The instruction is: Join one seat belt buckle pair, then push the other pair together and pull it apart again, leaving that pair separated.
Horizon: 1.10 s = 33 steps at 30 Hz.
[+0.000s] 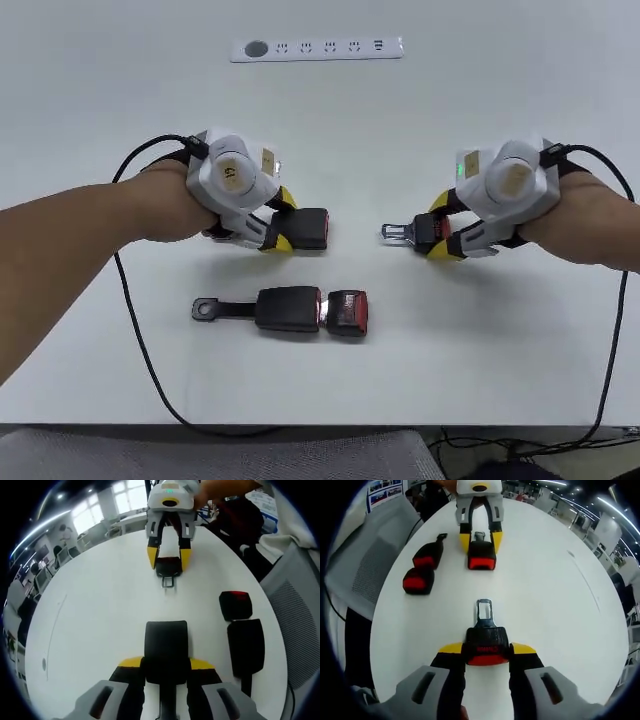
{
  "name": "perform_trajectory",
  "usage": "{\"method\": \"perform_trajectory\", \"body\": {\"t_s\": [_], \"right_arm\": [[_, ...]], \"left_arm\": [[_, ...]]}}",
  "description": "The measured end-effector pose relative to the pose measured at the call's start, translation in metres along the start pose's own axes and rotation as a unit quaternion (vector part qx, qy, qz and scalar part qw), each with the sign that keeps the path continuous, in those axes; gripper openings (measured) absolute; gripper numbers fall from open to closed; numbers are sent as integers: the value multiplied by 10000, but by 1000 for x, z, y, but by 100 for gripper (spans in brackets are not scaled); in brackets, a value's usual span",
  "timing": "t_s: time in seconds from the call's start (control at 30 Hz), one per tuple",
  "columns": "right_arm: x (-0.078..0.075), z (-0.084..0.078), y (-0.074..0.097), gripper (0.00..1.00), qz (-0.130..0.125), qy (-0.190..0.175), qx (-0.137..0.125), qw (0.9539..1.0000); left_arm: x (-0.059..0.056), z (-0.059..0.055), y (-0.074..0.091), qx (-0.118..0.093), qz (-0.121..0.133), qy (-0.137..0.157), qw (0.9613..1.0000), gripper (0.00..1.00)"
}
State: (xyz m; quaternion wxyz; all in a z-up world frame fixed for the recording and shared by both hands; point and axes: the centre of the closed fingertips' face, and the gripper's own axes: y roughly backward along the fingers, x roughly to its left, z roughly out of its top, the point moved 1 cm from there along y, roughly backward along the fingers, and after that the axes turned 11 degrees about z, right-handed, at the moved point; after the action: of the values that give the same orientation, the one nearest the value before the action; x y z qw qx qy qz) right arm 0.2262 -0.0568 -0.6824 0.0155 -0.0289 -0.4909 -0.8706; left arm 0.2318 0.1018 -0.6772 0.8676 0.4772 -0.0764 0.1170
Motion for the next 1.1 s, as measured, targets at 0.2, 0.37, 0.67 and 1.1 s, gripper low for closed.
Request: {"method": "perform_trajectory", "body": {"t_s": [0.2, 0.37, 0.67, 1.1], "right_arm": [[-6, 27, -15, 32, -8, 37, -88, 10000], [-3, 42, -24, 32, 32, 103, -83, 9999], [-5, 51, -31, 32, 90, 150, 264, 9995], [-4, 60, -32, 32, -3, 205, 19, 9998]], "left_arm": [[0, -1, -1, -10, -17, 35, 10000, 32], [1, -1, -1, -5, -15, 44, 10000, 32], [1, -2, -3, 6, -19, 44, 10000, 32], [1, -1, -2, 39, 26, 108, 9999, 32]]}}
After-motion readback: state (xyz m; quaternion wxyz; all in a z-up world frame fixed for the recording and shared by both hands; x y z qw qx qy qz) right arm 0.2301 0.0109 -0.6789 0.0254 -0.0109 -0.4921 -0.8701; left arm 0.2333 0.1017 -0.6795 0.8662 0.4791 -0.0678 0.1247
